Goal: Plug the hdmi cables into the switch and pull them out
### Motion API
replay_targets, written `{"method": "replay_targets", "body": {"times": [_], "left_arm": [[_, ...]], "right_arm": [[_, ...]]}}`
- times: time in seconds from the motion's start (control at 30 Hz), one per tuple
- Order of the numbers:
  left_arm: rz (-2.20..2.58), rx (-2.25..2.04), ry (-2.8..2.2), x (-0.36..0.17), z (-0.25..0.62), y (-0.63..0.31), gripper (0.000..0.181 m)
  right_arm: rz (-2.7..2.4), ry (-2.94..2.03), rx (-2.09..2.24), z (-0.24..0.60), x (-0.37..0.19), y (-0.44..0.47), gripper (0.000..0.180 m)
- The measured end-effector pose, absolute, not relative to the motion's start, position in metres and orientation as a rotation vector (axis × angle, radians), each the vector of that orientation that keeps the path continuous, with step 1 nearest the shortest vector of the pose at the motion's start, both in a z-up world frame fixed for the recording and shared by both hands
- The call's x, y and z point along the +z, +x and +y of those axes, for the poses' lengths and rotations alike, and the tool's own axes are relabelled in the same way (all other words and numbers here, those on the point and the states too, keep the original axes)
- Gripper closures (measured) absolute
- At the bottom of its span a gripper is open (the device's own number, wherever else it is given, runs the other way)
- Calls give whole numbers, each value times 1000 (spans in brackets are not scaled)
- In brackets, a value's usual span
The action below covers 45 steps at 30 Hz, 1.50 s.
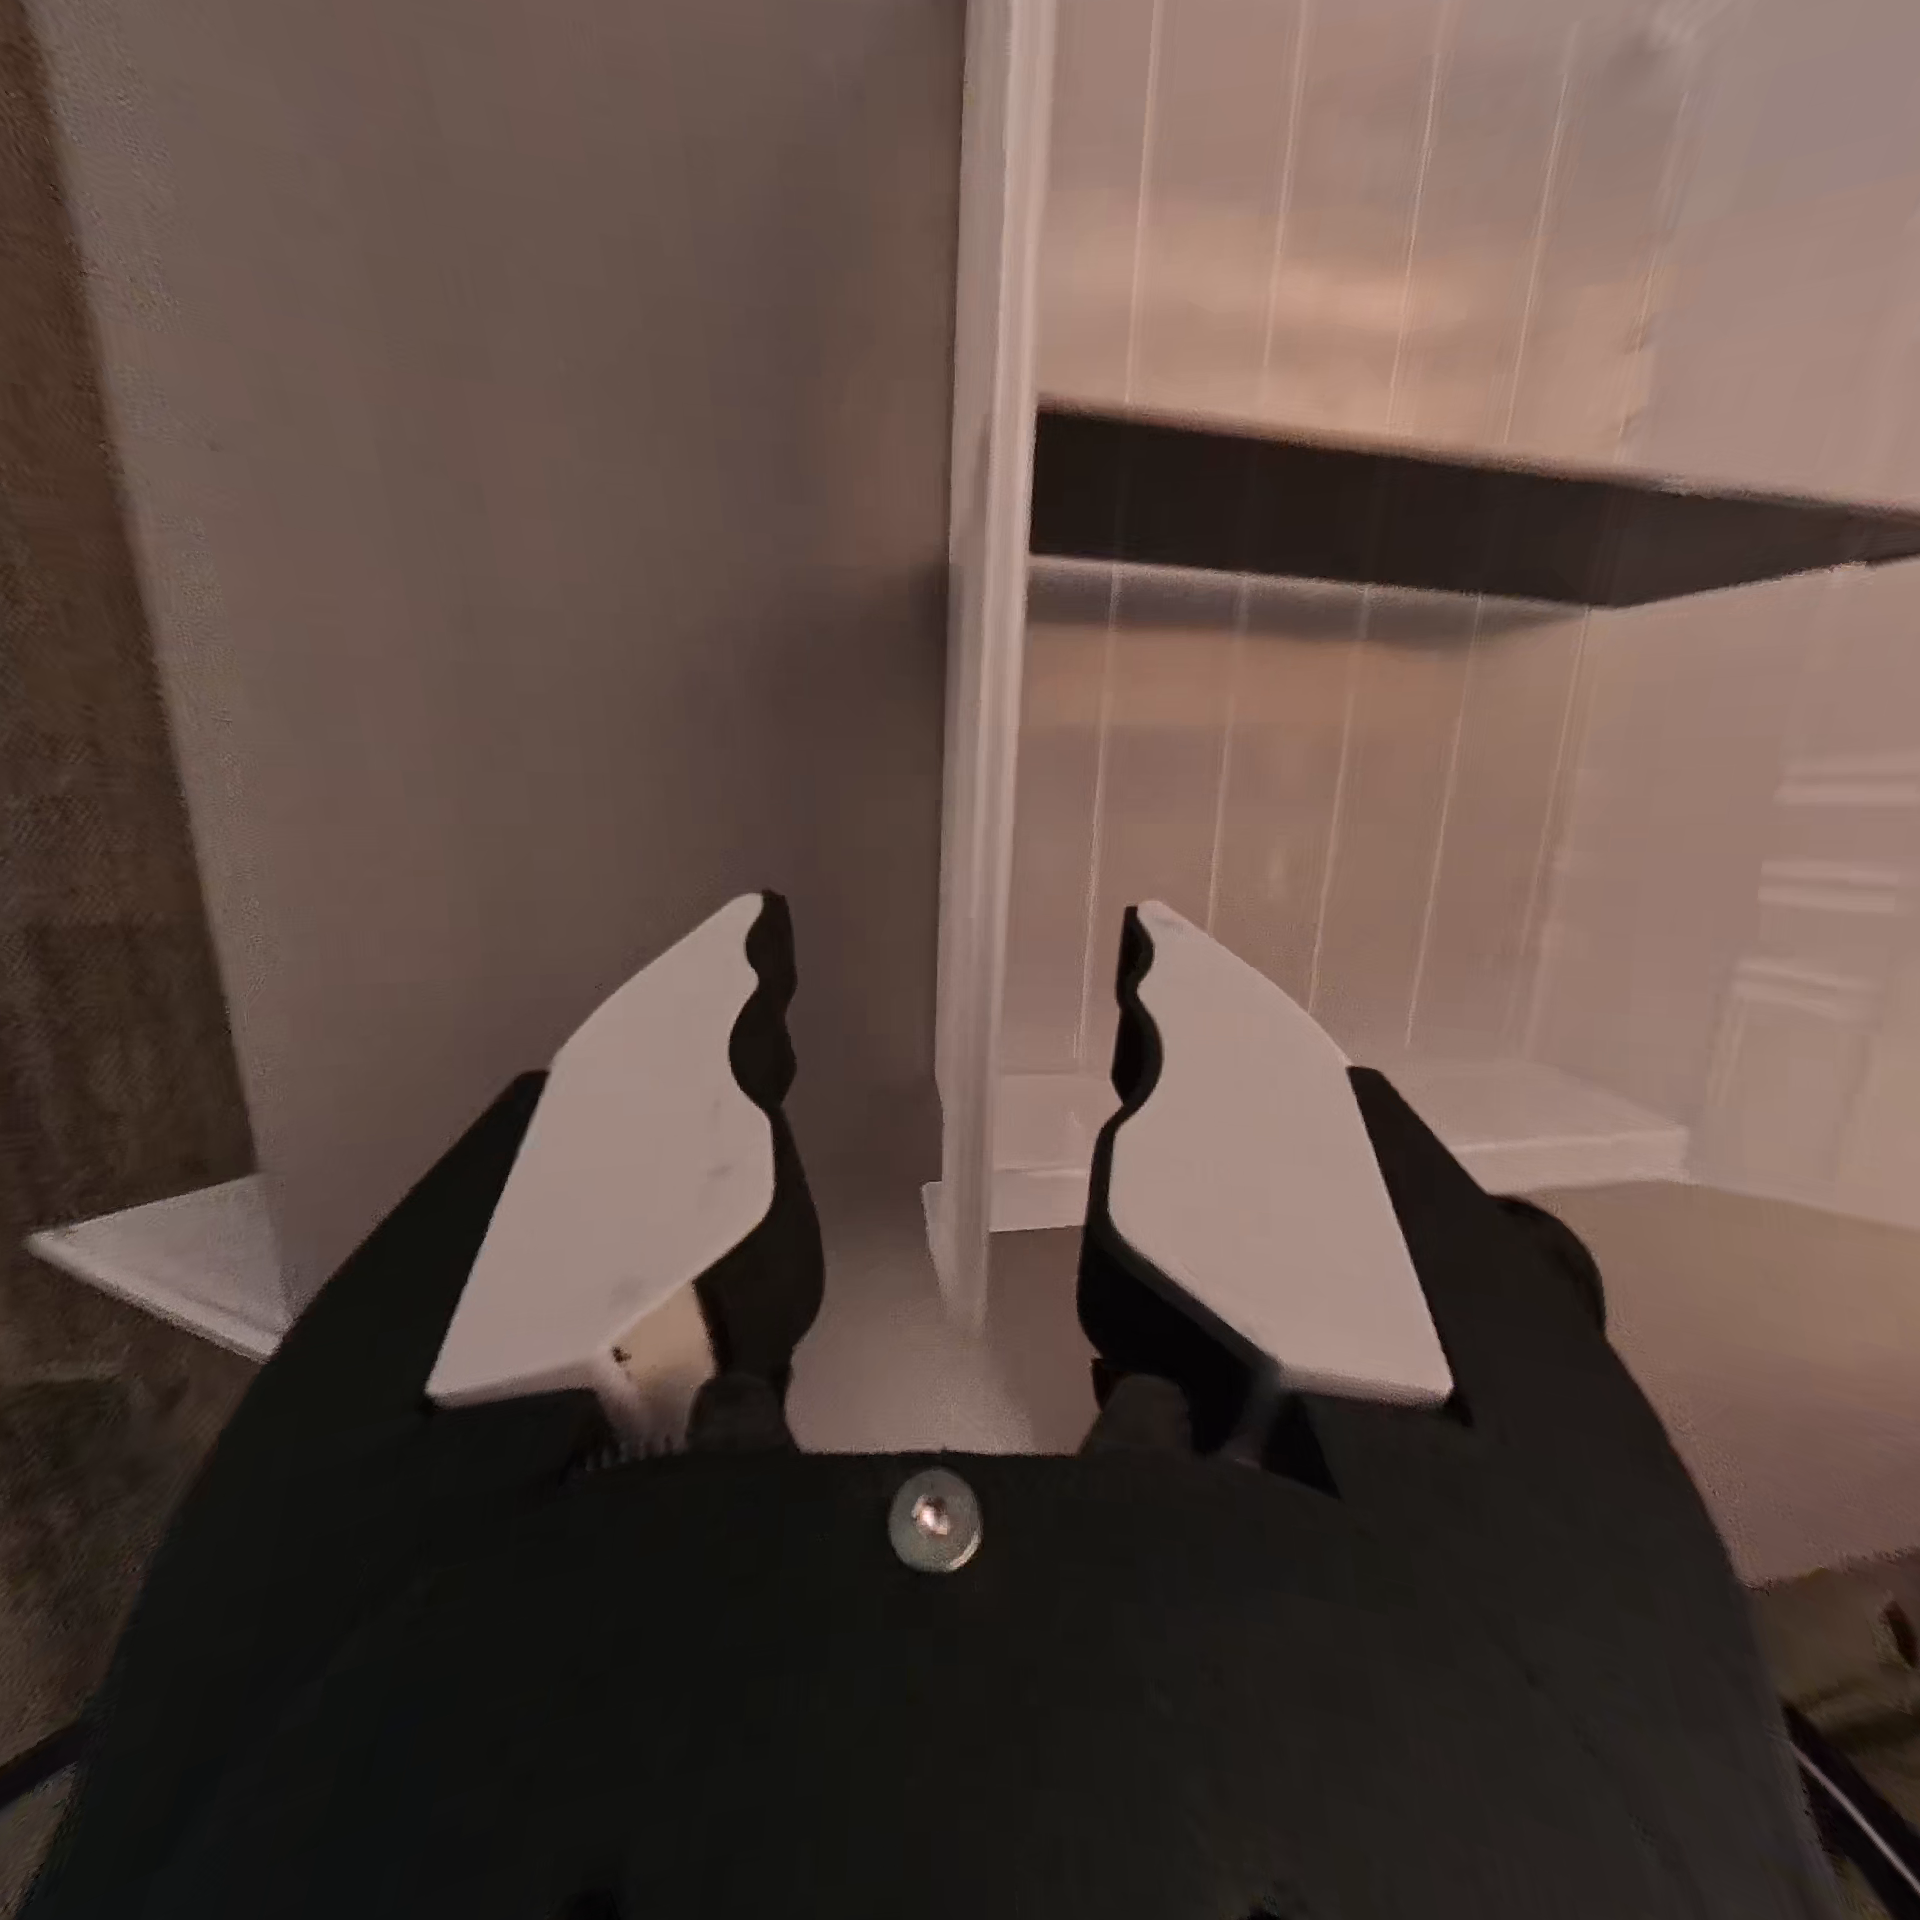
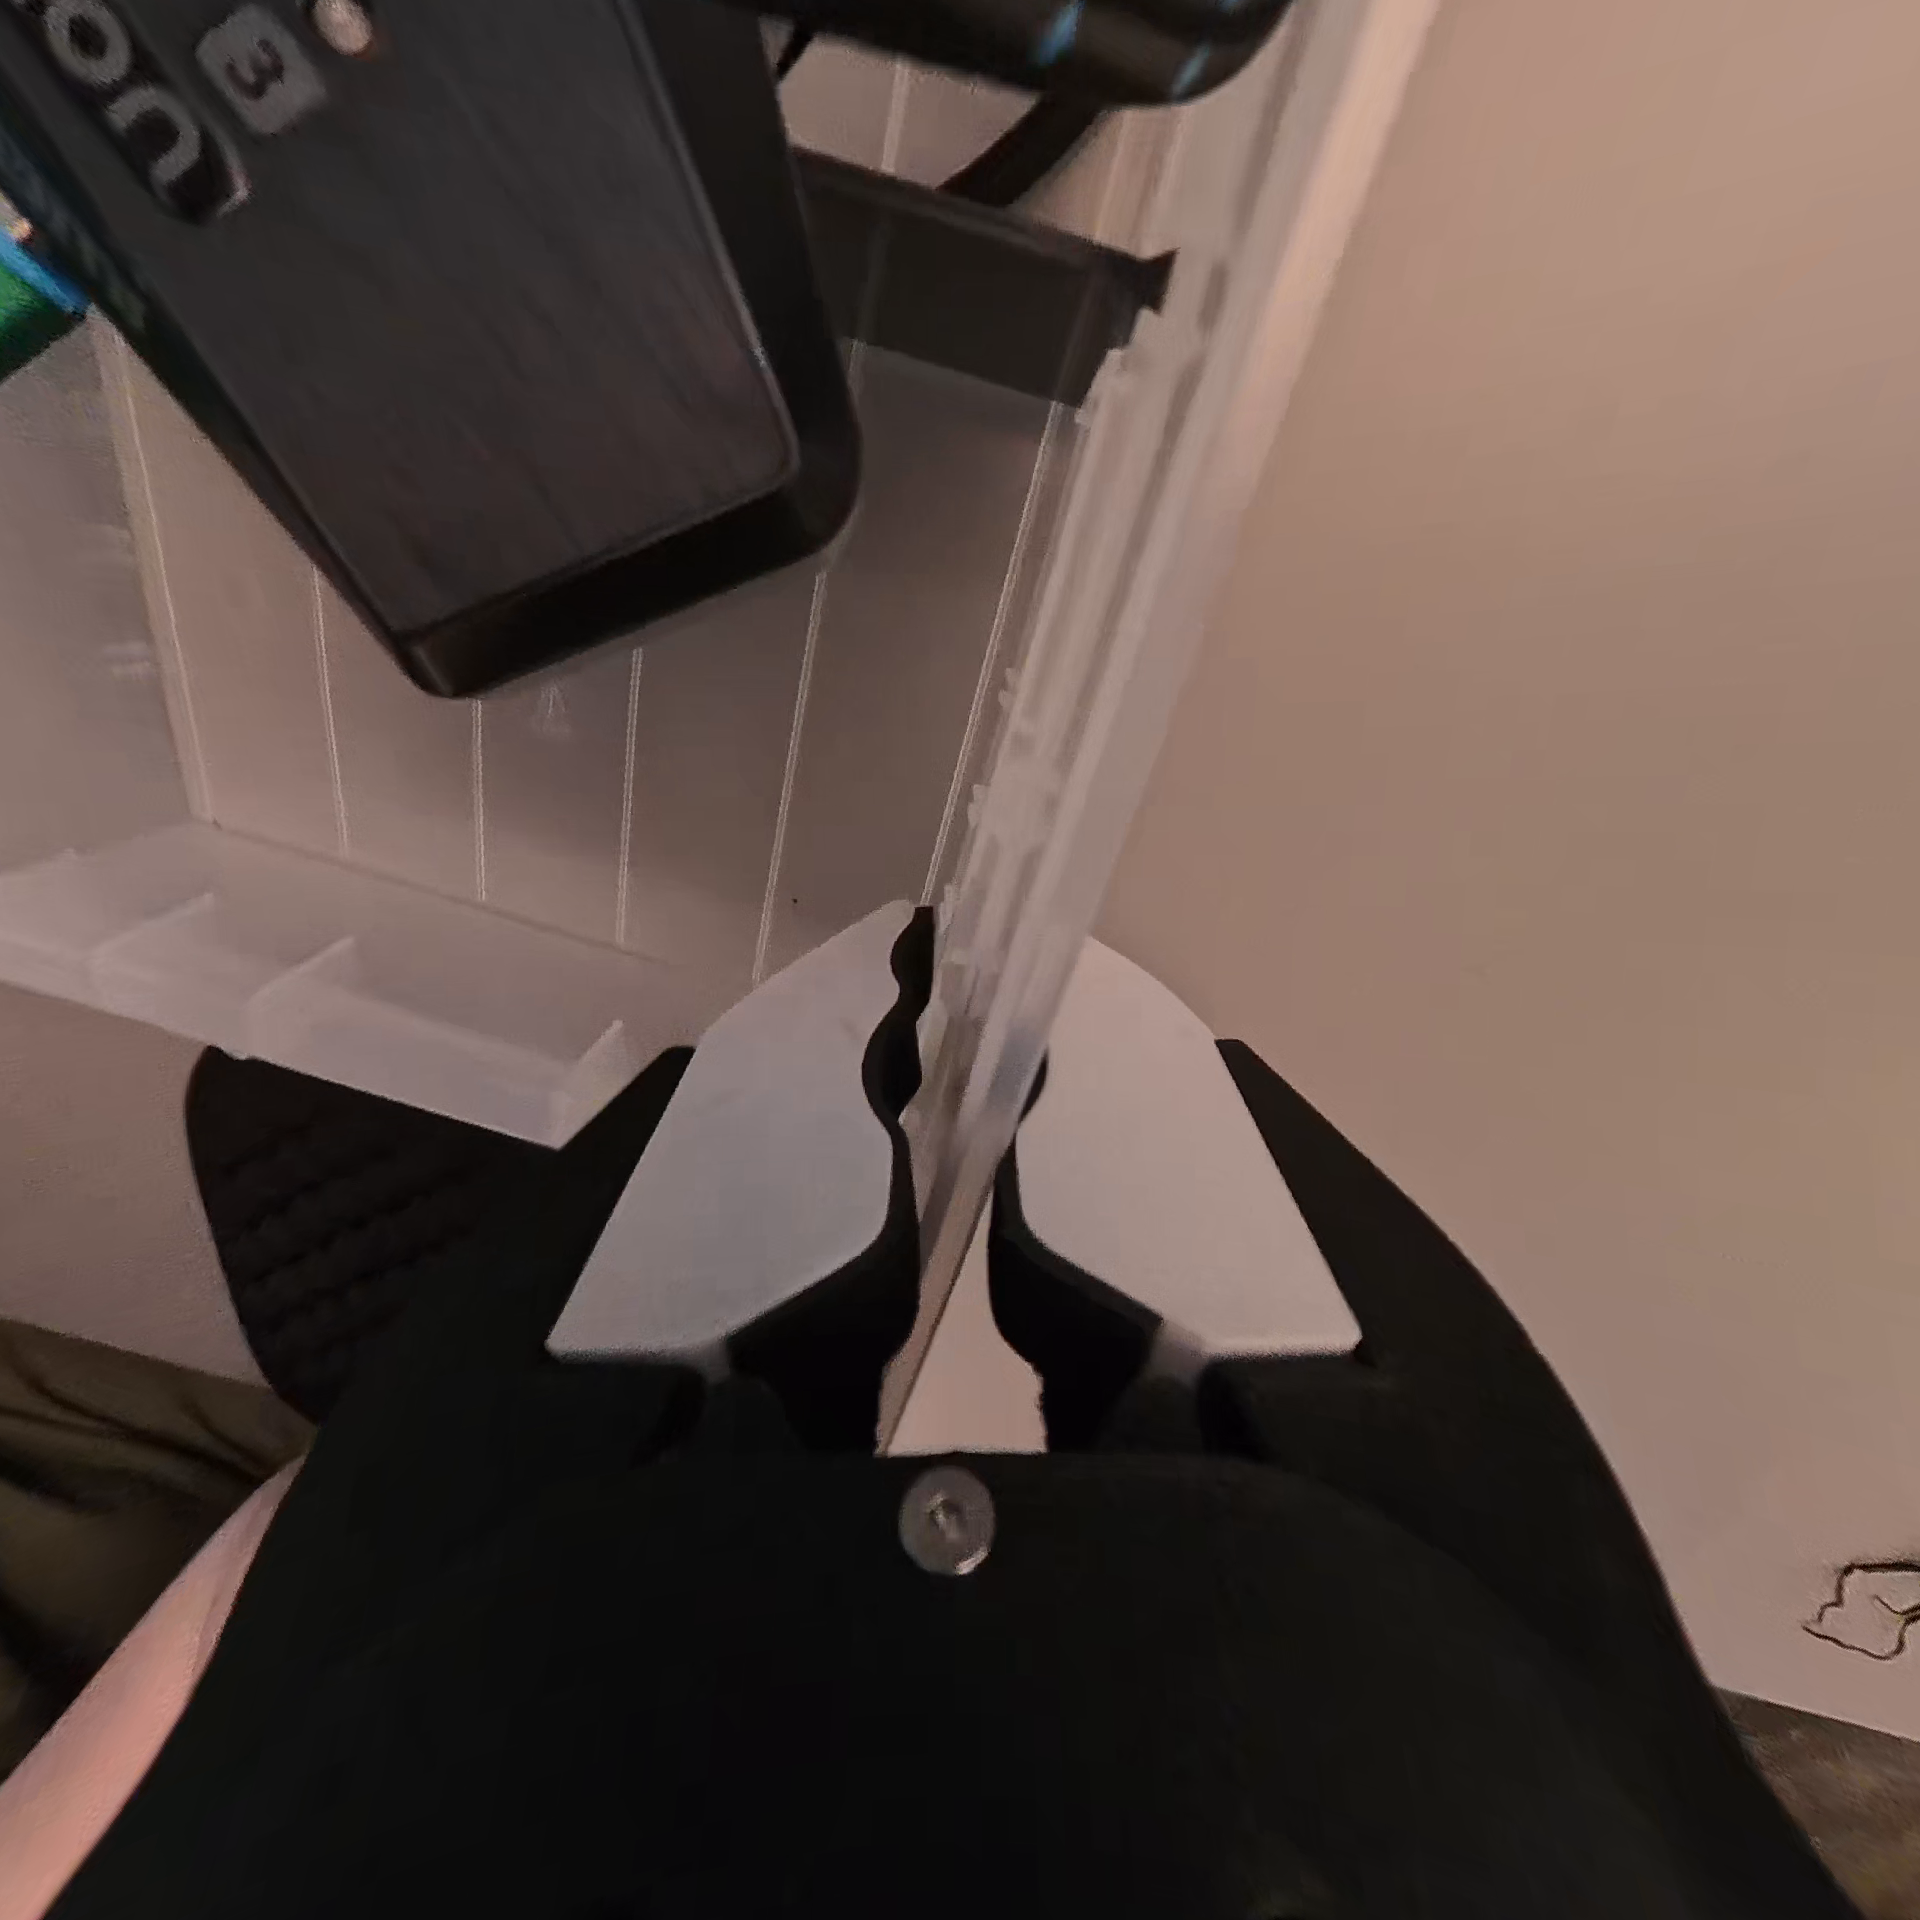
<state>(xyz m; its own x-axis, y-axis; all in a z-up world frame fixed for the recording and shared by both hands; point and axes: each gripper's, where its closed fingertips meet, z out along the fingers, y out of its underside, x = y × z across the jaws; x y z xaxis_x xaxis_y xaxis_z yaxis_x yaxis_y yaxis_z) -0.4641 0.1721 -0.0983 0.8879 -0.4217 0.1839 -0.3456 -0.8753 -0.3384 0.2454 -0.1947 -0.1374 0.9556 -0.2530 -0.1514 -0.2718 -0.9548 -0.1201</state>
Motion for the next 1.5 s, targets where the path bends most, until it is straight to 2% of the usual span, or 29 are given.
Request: {"method": "replay_targets", "body": {"times": [0.1,0.17,0.23,0.27,0.67,0.83,0.97,1.1,1.2,1.27,1.3,1.33,1.4,1.5], "left_arm": [[676,-442,-2841,-114,158,-453,140],[735,-345,-2905,-125,154,-457,151],[821,-222,-2954,-132,149,-460,172],[870,-199,-2969,-134,145,-457,177],[1342,-81,-3003,-134,86,-362,164],[1499,-38,-3065,-137,54,-352,161],[1508,-22,-3062,-134,53,-352,159],[1479,-83,-2959,-118,62,-351,143],[1417,-142,-2848,-96,70,-351,137],[1345,-164,-2777,-78,76,-353,136],[1314,-183,-2737,-68,78,-353,136],[1283,-195,-2692,-58,80,-353,136],[1231,-231,-2609,-39,82,-353,139],[1181,-246,-2485,-14,83,-351,141]], "right_arm": [[362,-2999,230,-186,-137,230,169],[349,-3023,241,-180,-137,221,169],[328,-3049,248,-174,-137,211,170],[317,-3061,258,-171,-137,206,170],[130,-3157,298,-130,-135,141,169],[110,-3160,220,-127,-122,140,164],[196,-2948,-27,-114,-75,155,153],[151,-2602,-301,-93,2,138,144],[-174,-2291,-265,-65,58,45,145],[-448,-2041,-24,-55,81,-52,153],[-572,-1953,139,-56,79,-100,152],[-640,-1948,282,-57,66,-136,142],[-641,-2155,306,-41,15,-160,124],[-514,-2283,204,-5,-40,-161,131]]}}
